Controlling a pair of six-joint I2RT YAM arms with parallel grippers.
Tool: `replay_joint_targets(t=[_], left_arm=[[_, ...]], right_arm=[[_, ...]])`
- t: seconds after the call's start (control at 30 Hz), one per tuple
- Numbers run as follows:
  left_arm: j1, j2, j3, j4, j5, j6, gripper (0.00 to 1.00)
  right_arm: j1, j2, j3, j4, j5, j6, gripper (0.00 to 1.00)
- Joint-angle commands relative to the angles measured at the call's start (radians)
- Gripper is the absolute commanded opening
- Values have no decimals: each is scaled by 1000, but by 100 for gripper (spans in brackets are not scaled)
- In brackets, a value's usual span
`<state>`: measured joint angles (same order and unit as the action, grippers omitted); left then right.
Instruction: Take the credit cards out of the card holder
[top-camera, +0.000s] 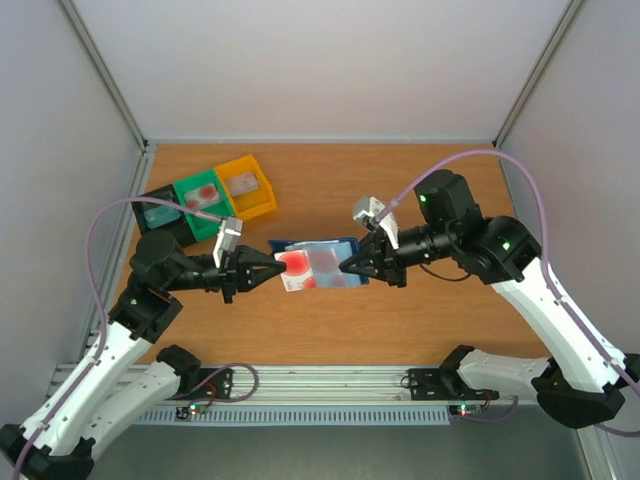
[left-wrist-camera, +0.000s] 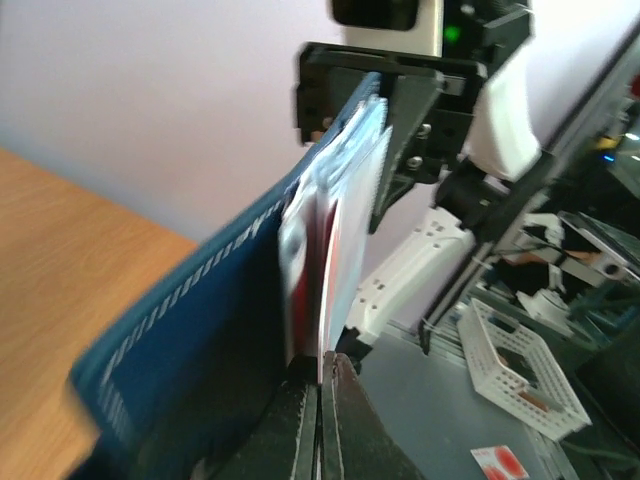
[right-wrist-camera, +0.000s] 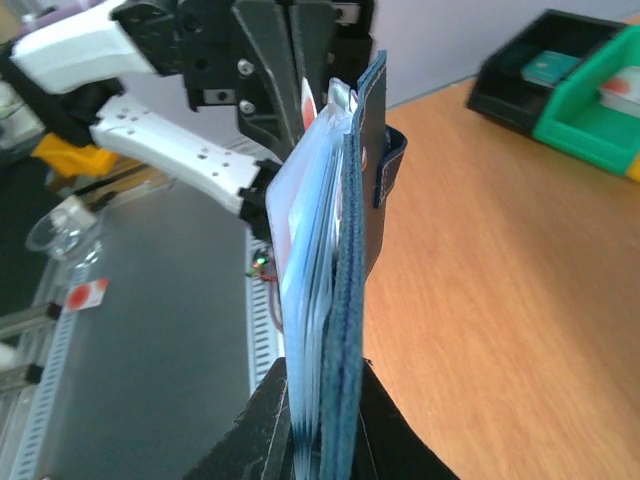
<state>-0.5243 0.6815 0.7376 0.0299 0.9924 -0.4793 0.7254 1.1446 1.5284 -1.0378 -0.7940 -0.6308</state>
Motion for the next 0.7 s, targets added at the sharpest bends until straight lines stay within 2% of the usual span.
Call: replay_joint_targets(t=[0.0,0.13,0.3,0.43,0.57,0.67], left_arm=[[68,-31,53,-282,-109,151,0],[123,-67,60,-427,-153,241,0],[164,-64,63,-472,-198,303,0],[165,-57,41,-424,-113,290,0],[163,-37,40,-455,-69,324,0],[163,-17,38,-443,-21,323,0]], right_arm=[[-33,-87,-57,56,100,67,1],[-62,-147,-184,121,191,181,1],[-121,-107,-376,225,138,339,1],[-141,-13,-547,401,34,472,1],[-141,70,-709,678,-97,573,1],[-141,158,-746,718,-94,578,1]])
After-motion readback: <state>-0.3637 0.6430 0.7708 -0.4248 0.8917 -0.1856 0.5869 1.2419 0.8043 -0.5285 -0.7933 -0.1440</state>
